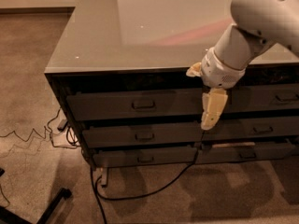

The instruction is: Open top drawer

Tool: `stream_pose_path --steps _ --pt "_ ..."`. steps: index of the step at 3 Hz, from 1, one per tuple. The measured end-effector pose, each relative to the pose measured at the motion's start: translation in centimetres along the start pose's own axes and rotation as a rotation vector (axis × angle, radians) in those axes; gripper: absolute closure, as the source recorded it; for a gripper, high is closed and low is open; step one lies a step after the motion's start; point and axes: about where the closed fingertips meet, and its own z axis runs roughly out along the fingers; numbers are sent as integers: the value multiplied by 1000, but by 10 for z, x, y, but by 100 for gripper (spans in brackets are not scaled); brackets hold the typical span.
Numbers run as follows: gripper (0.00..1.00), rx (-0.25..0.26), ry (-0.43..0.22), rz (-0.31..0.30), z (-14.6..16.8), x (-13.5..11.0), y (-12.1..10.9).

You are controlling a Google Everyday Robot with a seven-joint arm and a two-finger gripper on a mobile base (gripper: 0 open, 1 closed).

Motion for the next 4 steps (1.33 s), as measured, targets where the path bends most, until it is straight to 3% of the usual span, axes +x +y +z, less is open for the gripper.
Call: stream_pose_path --steps 1,2,4 --pt "0 -12 -32 61 34 23 -14" --pt "0 -44 -38 83 77 27 -36" --pt "0 -46 -24 76 82 25 -33"
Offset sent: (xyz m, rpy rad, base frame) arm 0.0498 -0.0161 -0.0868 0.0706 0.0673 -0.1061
